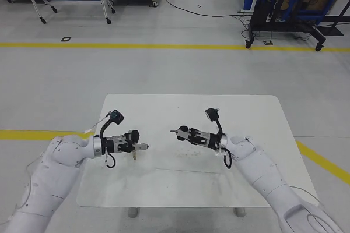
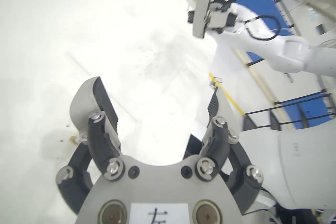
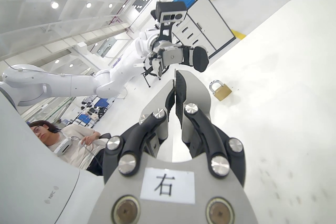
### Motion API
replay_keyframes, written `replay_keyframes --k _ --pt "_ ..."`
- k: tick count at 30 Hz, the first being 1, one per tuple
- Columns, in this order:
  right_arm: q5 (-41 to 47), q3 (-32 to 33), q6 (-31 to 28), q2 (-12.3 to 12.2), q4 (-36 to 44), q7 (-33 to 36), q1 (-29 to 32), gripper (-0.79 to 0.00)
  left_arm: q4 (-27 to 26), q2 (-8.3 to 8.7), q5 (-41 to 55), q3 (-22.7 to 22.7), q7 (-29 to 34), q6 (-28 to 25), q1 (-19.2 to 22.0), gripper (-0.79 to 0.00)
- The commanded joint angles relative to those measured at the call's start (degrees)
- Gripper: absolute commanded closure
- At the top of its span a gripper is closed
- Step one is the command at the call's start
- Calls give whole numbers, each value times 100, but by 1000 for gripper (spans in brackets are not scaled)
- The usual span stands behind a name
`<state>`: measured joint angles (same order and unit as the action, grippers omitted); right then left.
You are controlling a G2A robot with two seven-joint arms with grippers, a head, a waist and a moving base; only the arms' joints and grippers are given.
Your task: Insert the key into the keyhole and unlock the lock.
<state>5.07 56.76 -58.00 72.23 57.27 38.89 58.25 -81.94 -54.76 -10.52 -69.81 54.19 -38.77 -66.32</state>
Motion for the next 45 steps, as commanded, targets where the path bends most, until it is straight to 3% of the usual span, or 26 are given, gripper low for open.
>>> replay_keyframes --k 1,6,10,11,18,22,24,26,31,39,45 --pt "-227 299 0 -87 275 -248 229 0 -675 68 -966 -220 -298 368 -486 -785" --pt "-1176 1035 6 -225 912 -1341 821 0 -1590 140 -2550 -375 -788 1266 -1296 -785" --pt "-1853 1287 80 -234 1387 -2088 1205 0 -1606 131 -2768 -249 -766 1469 -1359 -760" --pt "-1889 1295 87 -234 1416 -2128 1229 0 -1576 123 -2828 -200 -765 1531 -1333 -699" --pt "-1889 1295 87 -234 1416 -2128 1229 0 -1271 45 -3375 173 -861 2089 -1082 -576" --pt "-1889 1295 87 -234 1416 -2128 1229 0 -1109 7 -3423 289 -912 2190 -953 -385" --pt "-1889 1295 87 -234 1416 -2128 1229 0 -1050 -6 -3524 330 -931 2284 -896 -360" --pt "-1889 1295 87 -234 1416 -2128 1229 0 -1004 -21 -3546 378 -913 2323 -850 -277" --pt "-1889 1295 87 -234 1416 -2128 1229 0 -893 -46 -3610 436 -852 2431 -737 -222" --pt "-1889 1295 87 -234 1416 -2128 1229 0 -778 -78 -3719 510 -843 2497 -644 -3" --pt "-1889 1295 87 -234 1416 -2128 1229 0 -826 -78 -4024 528 -769 2670 -669 0"
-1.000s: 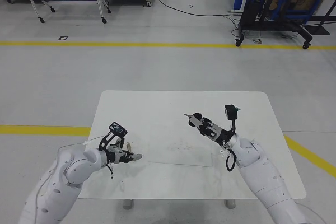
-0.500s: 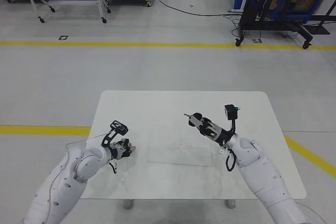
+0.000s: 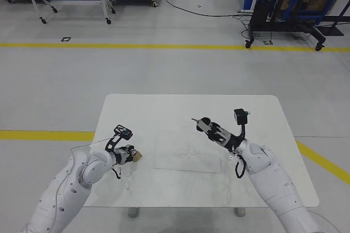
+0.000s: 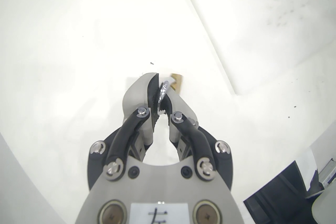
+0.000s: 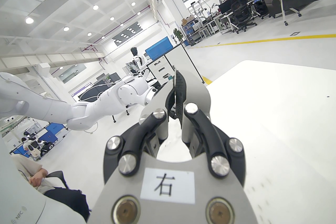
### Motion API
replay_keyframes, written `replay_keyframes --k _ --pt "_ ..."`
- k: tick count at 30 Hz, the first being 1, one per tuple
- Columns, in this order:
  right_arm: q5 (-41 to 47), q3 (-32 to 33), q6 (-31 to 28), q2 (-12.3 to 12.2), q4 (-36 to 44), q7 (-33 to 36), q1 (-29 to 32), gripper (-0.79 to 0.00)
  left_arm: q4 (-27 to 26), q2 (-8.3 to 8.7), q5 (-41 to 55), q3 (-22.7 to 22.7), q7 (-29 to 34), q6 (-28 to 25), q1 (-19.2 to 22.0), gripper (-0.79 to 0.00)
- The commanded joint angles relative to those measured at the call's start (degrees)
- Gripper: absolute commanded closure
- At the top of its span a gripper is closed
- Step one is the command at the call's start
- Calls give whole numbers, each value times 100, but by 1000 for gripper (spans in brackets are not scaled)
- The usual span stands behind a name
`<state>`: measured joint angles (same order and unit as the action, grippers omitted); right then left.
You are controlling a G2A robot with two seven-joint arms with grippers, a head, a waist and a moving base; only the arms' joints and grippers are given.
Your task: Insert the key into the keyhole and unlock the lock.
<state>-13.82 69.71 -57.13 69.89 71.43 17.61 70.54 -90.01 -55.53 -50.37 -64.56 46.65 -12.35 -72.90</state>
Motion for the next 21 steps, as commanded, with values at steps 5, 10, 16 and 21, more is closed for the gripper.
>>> replay_keyframes --k 5,10,16,21 --pt "0 0 0 0 0 0 0 0 -47 -8 -131 7 -27 47 -32 0" --pt "0 0 0 0 0 0 0 0 -3 -43 364 -78 -440 -141 -12 0" --pt "0 0 0 0 0 0 0 0 38 -46 656 -170 -583 -347 -13 0" --pt "0 0 0 0 0 0 0 0 38 -46 656 -170 -583 -347 -13 0"
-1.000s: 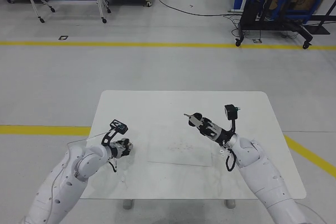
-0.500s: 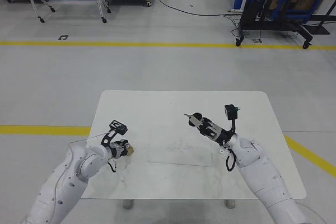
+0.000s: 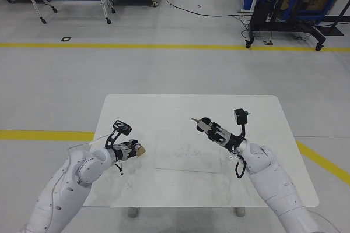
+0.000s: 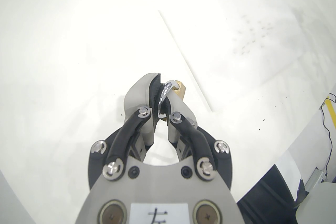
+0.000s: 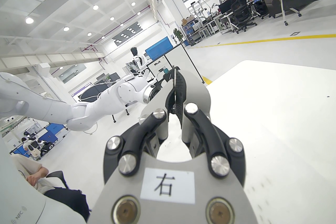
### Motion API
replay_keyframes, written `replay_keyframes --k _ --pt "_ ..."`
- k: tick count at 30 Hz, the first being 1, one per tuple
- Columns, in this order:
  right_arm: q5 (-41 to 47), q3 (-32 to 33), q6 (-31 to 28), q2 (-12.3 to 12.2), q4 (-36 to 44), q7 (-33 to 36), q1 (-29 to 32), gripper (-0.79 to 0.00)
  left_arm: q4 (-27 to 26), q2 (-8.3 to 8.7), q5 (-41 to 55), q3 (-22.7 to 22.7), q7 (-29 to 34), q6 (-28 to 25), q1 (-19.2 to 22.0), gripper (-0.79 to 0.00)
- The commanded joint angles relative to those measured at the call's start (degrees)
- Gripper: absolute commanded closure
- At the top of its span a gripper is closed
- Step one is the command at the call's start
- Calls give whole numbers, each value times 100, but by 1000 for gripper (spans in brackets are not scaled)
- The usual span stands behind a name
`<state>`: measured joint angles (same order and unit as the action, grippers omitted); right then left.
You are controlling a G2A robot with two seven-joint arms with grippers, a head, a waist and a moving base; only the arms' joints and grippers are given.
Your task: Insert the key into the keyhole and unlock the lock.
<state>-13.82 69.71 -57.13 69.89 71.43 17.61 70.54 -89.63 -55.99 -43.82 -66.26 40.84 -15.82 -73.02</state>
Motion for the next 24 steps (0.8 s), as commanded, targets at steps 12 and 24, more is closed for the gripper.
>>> replay_keyframes --k 12,24 --pt "634 -290 780 152 -292 -583 -306 0 2632 -509 6682 409 3092 1563 1797 0" --pt "693 -345 1022 227 -490 -997 -435 0 4387 -943 7750 1059 3749 2140 2980 0"
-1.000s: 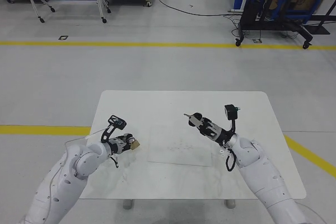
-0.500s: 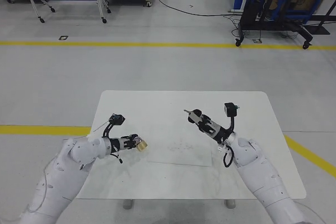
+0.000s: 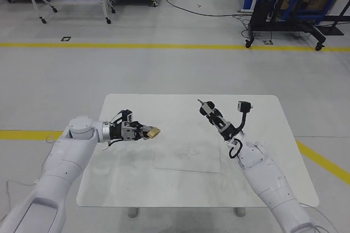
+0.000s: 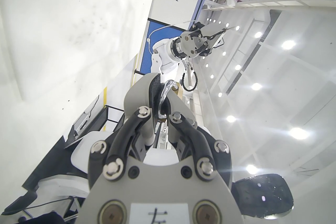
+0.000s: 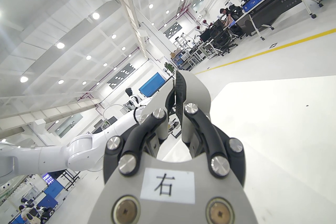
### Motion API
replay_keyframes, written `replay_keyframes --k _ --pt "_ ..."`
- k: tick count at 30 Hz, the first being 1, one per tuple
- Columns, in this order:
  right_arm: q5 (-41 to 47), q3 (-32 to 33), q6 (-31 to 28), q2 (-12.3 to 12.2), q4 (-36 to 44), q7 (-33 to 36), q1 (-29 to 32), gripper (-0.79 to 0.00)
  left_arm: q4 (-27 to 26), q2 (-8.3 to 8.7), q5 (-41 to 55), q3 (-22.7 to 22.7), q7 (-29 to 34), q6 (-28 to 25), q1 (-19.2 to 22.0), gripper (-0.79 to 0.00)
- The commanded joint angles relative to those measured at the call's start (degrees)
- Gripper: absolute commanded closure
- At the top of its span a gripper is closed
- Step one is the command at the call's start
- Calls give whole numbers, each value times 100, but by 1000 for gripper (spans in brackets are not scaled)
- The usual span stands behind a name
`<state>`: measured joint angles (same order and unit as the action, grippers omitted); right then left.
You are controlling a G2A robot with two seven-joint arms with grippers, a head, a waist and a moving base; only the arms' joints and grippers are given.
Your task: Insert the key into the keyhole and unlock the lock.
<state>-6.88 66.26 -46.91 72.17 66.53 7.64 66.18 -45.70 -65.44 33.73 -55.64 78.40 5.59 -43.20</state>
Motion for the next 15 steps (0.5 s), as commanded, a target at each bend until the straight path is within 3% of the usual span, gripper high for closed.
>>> replay_keyframes --k 1,11,15 --pt "-1 0 0 0 0 0 0 0 -6 1 -5 -3 -8 -1 -3 0" --pt "-113 -248 534 102 -19 -99 -158 0 148 -38 745 -146 44 420 -255 0" --pt "-1087 -504 860 179 56 -530 -265 0 448 -96 907 -47 352 824 -166 0"
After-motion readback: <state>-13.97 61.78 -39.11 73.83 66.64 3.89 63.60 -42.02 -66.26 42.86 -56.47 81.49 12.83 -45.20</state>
